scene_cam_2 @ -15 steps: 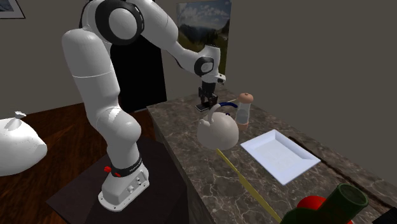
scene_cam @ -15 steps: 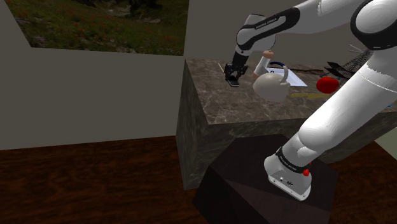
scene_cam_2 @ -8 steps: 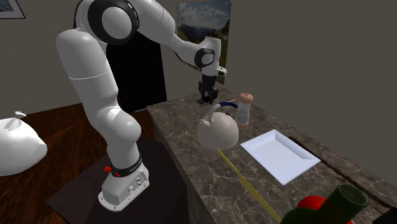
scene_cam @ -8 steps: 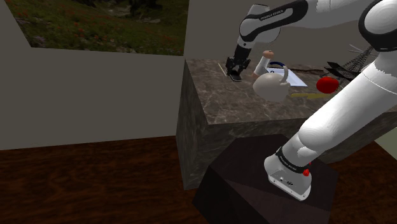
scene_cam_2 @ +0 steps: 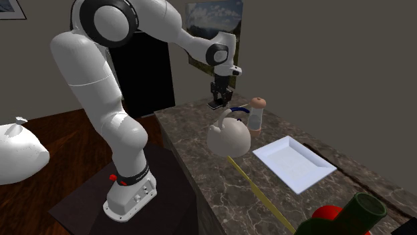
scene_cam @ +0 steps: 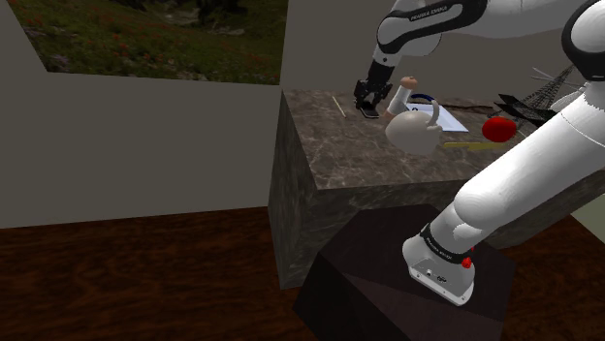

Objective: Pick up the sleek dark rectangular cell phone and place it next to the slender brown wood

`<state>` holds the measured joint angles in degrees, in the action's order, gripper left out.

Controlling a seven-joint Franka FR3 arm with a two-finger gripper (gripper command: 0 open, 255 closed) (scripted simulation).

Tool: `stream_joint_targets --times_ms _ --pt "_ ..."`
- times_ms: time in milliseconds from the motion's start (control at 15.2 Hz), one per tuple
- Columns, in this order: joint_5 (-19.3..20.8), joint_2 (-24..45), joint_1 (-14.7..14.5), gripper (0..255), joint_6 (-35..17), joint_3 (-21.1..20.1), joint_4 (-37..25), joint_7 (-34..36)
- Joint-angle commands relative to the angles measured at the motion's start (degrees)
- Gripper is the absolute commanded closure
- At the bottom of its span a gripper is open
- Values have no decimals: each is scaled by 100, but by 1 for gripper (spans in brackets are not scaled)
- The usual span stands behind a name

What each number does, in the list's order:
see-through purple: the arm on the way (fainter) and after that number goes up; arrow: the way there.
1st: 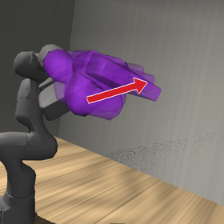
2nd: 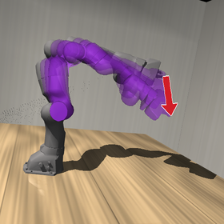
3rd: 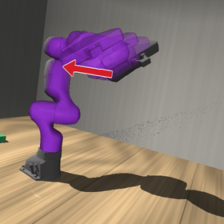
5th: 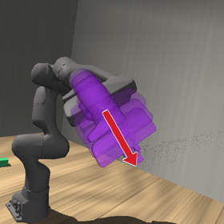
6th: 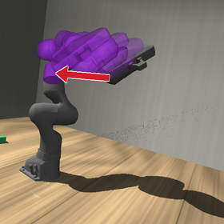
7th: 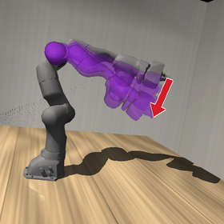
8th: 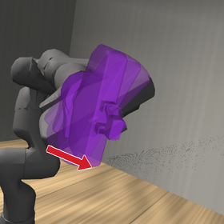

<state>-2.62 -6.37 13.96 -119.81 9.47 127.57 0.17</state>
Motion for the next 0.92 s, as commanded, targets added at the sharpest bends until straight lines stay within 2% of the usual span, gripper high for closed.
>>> stream_joint_targets --times_ms 0,462,858 --pt "56 -165 112 255 19 125 154 -210" --pt "299 -532 583 255 61 687 500 -1093" --pt "494 -622 984 255 119 1215 538 -1905"
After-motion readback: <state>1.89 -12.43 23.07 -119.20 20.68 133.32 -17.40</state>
